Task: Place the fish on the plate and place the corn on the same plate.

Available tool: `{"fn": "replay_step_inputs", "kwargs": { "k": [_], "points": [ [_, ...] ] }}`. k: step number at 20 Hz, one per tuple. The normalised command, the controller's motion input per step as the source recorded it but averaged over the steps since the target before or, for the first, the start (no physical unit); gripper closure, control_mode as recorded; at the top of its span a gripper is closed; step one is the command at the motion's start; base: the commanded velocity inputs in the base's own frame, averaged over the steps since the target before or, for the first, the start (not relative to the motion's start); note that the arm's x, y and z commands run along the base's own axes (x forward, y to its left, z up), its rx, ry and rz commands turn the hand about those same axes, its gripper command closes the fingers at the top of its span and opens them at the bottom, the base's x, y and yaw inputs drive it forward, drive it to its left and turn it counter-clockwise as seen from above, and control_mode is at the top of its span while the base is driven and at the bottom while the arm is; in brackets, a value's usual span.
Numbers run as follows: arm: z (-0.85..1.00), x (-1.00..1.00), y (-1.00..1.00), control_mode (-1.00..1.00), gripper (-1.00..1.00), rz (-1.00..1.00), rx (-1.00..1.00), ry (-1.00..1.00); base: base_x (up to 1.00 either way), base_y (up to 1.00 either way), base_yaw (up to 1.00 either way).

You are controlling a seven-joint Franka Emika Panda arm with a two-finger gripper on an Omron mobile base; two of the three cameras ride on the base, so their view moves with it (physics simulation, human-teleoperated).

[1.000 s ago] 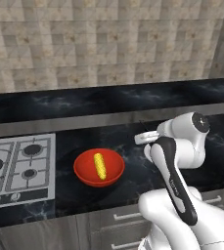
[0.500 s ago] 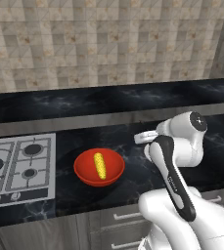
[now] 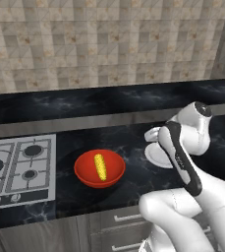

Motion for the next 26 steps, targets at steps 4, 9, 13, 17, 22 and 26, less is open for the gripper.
{"fn": "replay_step_inputs", "kwargs": {
  "k": [4,9,13,17,22,26],
  "points": [
    [-0.27,0.27,-0.53,-1.0,1.0,0.0,0.0,0.17,0.0,0.0,0.0],
    [-0.36,0.35,-0.45,-1.0,1.0,-0.04,-0.03,0.11,0.0,0.0,0.0],
    [-0.46,0.48,-0.45,-1.0,1.0,-0.09,-0.06,0.14,0.0,0.0,0.0],
    [-0.4,0.36,-0.26,-1.0,1.0,-0.08,-0.04,0.12,0.0,0.0,0.0],
    [-0.27,0.23,-0.12,-1.0,1.0,-0.01,0.0,0.08,0.0,0.0,0.0],
    [-0.37,0.11,-0.05,-1.0,1.0,0.0,0.0,0.02,0.0,0.0,0.0]
  ]
}}
